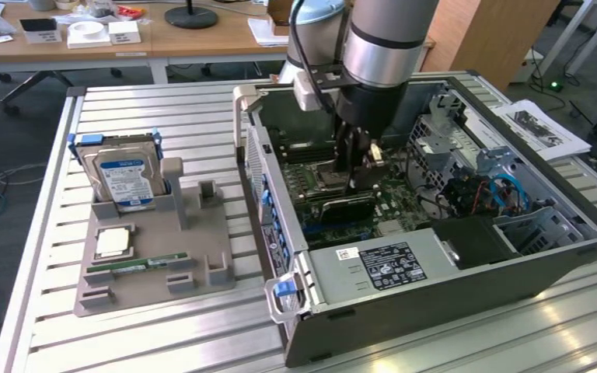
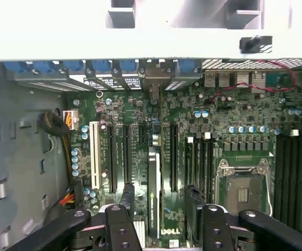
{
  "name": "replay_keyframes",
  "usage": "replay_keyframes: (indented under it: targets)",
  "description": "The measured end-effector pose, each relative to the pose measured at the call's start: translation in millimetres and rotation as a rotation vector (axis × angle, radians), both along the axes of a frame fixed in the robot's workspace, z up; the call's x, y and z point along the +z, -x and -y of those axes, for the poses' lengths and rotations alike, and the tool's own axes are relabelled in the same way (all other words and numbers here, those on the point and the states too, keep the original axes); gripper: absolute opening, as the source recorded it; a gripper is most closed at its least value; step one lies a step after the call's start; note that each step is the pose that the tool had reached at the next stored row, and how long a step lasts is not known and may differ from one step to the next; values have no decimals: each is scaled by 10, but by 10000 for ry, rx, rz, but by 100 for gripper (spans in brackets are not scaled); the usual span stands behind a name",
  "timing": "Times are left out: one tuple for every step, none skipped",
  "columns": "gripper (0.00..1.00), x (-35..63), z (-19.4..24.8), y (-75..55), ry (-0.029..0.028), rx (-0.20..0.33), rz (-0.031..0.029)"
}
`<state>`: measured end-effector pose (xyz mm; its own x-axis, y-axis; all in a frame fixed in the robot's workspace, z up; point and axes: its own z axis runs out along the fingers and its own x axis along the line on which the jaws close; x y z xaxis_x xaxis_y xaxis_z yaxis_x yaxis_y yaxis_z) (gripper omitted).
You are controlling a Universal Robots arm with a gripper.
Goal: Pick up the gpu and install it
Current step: 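Insert the gpu into the slot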
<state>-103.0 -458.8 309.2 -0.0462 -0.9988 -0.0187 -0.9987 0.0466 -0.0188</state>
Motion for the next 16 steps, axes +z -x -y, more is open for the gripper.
replay_keyframes:
  targets:
    - [52, 29, -1, 0, 0, -1, 1]
    - [52, 54, -1, 0, -1, -3, 2]
    - [52, 76, -2, 0, 0, -3, 4]
    - [52, 99, -3, 0, 0, -5, 5]
    - [52, 122, -3, 0, 0, -6, 8]
    - [52, 148, -4, 0, 0, -7, 11]
    - [52, 173, -4, 0, 0, -9, 13]
    - [52, 196, -5, 0, -1, -10, 17]
    - [52, 220, -5, 0, 0, -12, 19]
    - [52, 244, -5, 0, 0, -13, 22]
    - [52, 267, -5, 0, 0, -15, 25]
    - [52, 290, -6, 0, 0, -16, 29]
    - [52, 314, -7, 0, -1, -17, 34]
    - [52, 337, -7, 0, 0, -18, 39]
    - [52, 358, -7, 0, -1, -19, 43]
    - [52, 378, -8, 0, 0, -20, 48]
